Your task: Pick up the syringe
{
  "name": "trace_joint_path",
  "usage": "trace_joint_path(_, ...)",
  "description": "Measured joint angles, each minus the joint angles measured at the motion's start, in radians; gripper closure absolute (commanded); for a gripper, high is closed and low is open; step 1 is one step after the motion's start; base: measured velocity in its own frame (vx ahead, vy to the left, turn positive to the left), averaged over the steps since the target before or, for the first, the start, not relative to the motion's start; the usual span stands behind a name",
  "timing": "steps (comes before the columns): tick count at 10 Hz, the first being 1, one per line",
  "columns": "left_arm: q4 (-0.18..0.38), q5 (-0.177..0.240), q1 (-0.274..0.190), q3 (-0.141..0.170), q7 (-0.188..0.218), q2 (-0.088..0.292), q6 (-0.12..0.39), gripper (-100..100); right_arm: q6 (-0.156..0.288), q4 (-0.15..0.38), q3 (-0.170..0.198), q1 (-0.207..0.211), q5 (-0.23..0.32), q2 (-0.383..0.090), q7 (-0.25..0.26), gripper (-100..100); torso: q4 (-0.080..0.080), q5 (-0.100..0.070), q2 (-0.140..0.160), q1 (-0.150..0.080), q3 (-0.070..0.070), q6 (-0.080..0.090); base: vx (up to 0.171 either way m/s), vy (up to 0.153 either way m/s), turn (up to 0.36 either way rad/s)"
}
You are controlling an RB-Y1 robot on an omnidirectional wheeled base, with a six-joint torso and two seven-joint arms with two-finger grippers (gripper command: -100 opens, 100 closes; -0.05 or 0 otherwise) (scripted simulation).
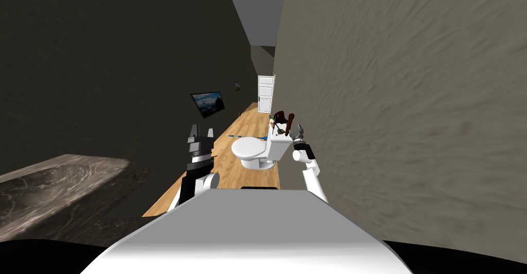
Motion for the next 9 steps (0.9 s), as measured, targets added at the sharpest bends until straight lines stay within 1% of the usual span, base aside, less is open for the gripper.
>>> trace_joint_path(1,0.000,0.000,0.000,0.000,0.000,0.000,0.000,0,0.018,0.032,-0.008,-0.034,-0.019,-0.005,-0.015,-100,0.000,0.000,0.001,0.000,0.000,0.000,-0.049,-0.004,0.000)
trace_joint_path(3,0.000,0.000,0.000,0.000,0.000,0.000,0.000,0,0.060,0.068,-0.021,-0.085,-0.044,-0.001,-0.035,-100,0.000,0.000,0.001,0.000,0.000,0.000,-0.047,-0.004,-0.001)
trace_joint_path(5,0.000,0.000,0.000,0.000,0.000,0.000,0.000,0,0.078,0.129,-0.023,-0.132,-0.074,-0.009,-0.061,-100,0.000,0.000,0.000,0.000,0.000,0.000,-0.041,-0.005,-0.002)
trace_joint_path(6,0.000,0.000,0.000,0.000,0.000,0.000,0.000,0,0.089,0.152,-0.026,-0.151,-0.081,-0.002,-0.068,-100,0.000,0.000,0.000,0.000,0.000,0.000,-0.052,-0.001,-0.002)
trace_joint_path(7,0.000,0.000,0.000,0.000,0.000,0.000,0.000,0,0.108,0.188,-0.033,-0.184,-0.101,-0.010,-0.083,-100,0.000,0.000,0.000,0.000,0.000,0.000,-0.043,-0.004,-0.002)
trace_joint_path(9,0.000,0.000,0.000,0.000,0.000,0.000,0.000,0,0.147,0.237,-0.046,-0.238,-0.125,-0.006,-0.105,-100,0.000,0.000,0.000,0.000,0.000,0.000,-0.041,-0.006,-0.001)
